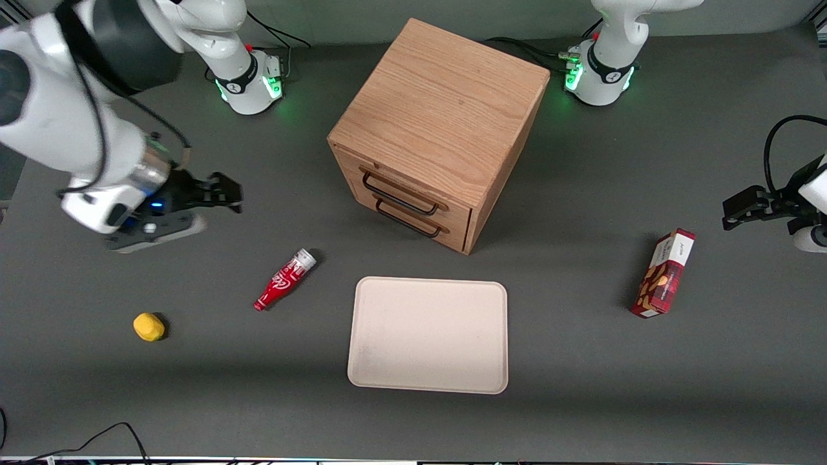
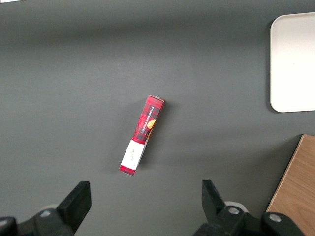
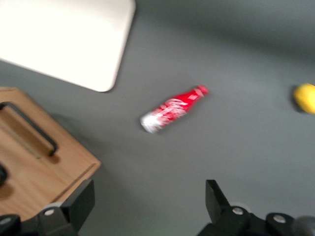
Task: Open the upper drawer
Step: 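Move the right gripper toward the upper drawer's black handle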
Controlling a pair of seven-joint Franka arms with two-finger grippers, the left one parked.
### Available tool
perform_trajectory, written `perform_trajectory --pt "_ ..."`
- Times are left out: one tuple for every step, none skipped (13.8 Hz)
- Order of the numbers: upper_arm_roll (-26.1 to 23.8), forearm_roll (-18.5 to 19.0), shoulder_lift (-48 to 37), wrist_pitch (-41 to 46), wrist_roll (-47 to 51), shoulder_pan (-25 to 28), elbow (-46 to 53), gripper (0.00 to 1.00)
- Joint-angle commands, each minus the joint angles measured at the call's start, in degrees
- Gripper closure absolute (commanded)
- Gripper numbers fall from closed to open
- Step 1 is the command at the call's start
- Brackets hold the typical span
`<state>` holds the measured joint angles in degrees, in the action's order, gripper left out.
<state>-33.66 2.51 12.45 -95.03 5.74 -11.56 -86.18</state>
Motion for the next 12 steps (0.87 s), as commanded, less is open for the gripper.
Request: perform_trajectory --pt "-4.8 -0.3 7.2 -0.9 -0.1 1.9 5.7 0.0" --pt "-6.6 -0.2 8.2 -0.9 -0.5 3.2 6.1 0.0" --pt "-9.6 -0.2 9.2 -1.7 -0.4 3.8 6.1 0.0" --pt "-11.8 -0.1 10.5 -4.6 -0.4 4.5 5.8 0.0" --pt "-13.1 0.0 12.0 -6.7 -0.5 5.6 5.4 0.0" --pt "-13.7 0.0 13.6 -7.4 -1.4 6.7 5.3 0.0" --pt "-13.8 0.1 15.5 -7.6 -4.2 8.1 5.4 0.0" --pt "-13.8 0.1 16.6 -8.4 -7.6 8.9 5.5 0.0" --pt "-13.8 0.2 17.3 -9.3 -10.1 9.2 5.3 0.0" --pt "-13.8 0.4 18.0 -9.4 -11.5 9.4 5.1 0.0" --pt "-13.8 0.6 18.9 -9.5 -12.0 9.9 4.9 0.0" --pt "-13.8 0.6 19.4 -9.6 -12.0 10.7 4.9 0.0"
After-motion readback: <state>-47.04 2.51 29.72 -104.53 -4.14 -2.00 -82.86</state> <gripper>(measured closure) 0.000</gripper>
